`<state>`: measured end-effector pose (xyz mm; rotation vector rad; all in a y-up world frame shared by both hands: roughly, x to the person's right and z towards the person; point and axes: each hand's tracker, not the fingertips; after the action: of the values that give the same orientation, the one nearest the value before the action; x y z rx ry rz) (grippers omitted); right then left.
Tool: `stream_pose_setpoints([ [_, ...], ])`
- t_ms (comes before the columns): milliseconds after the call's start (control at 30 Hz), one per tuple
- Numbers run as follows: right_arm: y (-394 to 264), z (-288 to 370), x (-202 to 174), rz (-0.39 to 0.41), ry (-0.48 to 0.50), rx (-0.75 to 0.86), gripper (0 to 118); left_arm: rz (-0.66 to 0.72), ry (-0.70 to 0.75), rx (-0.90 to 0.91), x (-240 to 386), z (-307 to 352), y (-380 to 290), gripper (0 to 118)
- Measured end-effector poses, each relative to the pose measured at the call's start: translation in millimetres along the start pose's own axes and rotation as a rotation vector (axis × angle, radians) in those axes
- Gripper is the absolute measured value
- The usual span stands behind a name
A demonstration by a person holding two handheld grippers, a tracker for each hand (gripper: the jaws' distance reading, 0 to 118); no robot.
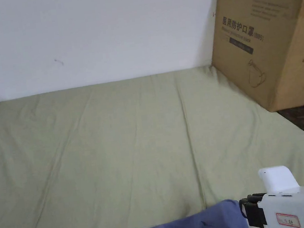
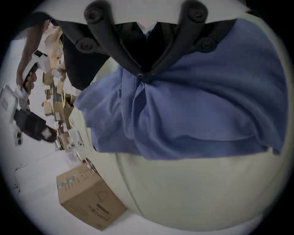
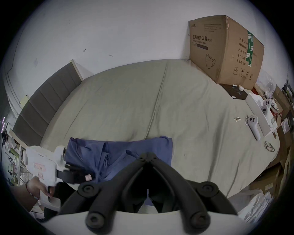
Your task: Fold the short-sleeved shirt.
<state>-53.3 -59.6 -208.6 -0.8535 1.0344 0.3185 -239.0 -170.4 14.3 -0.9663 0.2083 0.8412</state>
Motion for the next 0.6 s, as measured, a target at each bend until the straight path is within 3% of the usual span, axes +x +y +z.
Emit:
stream_pose_setpoints([
  [200,0.4,-3.3,-4.3,0.008,0.006,-0.009,0,0.058,-0.041,0.021,-10.7,8.4,5.7,0],
  [367,-0.3,-3.8,-9.0,0.023,0.02,-0.009,0,0.115,-0.08,0.141,-44.5,71.7,-0.6,0],
  [600,2.7,-5.2,-12.1,0.019,0.019,-0.006,0,0.246,-0.364,0.311,-149.6,164.8,-12.2,0],
])
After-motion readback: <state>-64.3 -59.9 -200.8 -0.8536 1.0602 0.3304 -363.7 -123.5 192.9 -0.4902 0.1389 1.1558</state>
